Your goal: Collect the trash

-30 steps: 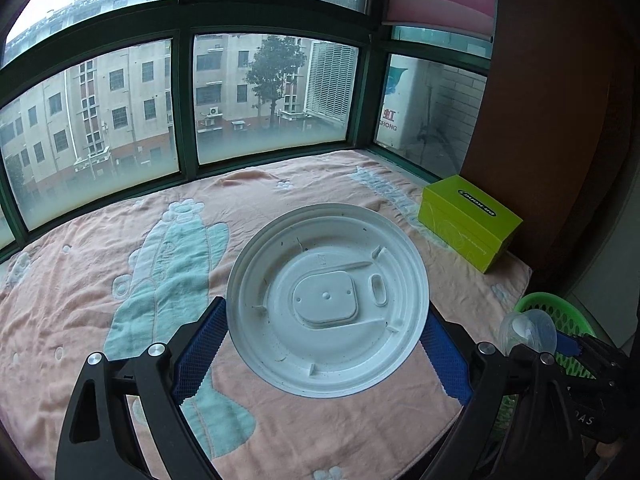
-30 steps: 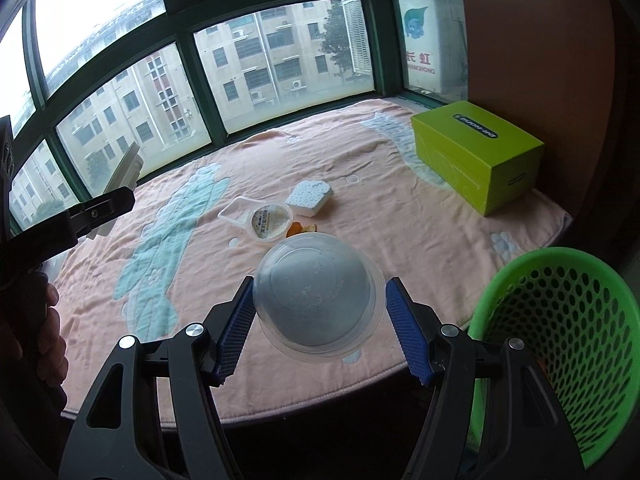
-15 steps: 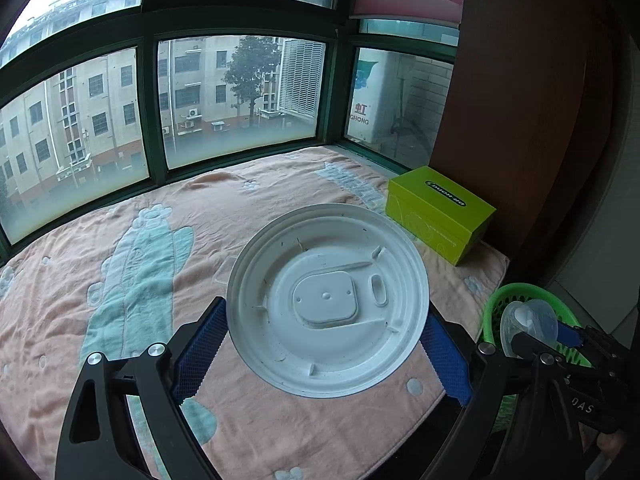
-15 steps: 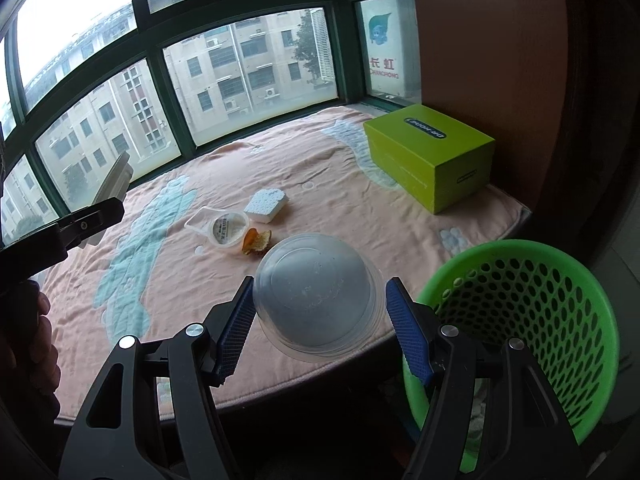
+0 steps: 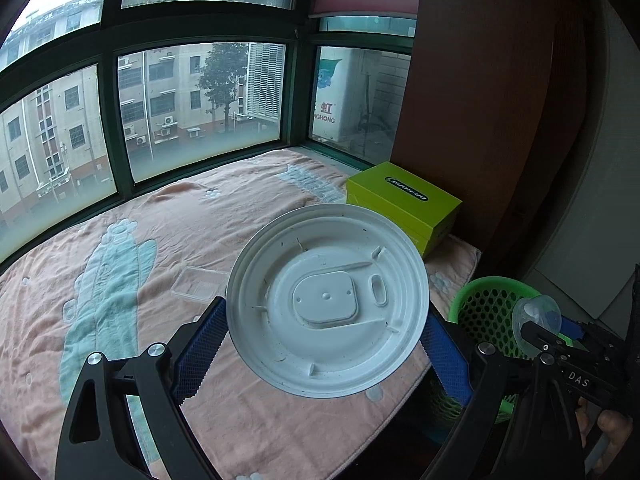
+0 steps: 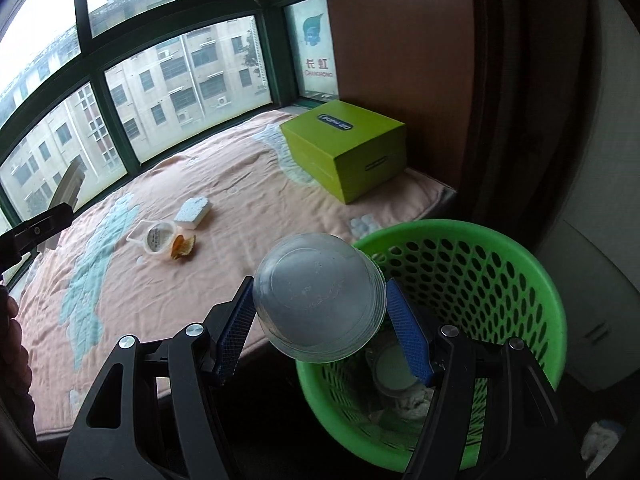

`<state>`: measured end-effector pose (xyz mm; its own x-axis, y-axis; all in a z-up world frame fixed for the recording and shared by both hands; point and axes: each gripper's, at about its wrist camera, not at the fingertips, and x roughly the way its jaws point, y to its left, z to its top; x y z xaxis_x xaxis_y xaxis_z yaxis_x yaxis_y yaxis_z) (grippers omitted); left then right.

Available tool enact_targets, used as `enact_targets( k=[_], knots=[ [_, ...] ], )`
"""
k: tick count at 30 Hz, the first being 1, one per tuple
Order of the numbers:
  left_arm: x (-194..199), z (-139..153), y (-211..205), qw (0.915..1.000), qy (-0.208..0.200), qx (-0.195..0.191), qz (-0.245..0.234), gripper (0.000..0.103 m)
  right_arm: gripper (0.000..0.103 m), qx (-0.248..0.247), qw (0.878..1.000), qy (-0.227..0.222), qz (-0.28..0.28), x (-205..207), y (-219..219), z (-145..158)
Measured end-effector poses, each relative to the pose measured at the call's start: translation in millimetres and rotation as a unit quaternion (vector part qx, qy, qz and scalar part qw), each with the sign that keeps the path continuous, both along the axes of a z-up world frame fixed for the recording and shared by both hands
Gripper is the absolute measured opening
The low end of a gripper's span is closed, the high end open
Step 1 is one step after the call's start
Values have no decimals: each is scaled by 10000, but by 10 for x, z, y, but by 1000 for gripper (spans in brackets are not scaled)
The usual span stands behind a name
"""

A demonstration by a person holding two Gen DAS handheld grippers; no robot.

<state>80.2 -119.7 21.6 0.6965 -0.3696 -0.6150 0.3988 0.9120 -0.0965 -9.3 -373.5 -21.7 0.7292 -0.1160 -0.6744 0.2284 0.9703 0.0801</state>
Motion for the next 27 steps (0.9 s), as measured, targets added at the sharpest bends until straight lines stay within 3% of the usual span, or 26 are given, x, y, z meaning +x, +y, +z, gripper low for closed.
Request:
enact_targets(
  k=[9,13,27],
  knots=[
    [-52,6,-248,9996,2,-1,-278,89,66,12,9982,238,-546,-89,-412,-198],
    [-51,-18,-339,9993,49,5,-374,89,77,117,9971,267,-705,-139,-529,-262],
    [-93,-94,-775,9965,161,59,-816,89,89,205,9956,60,-909,-391,-622,-172]
  ],
)
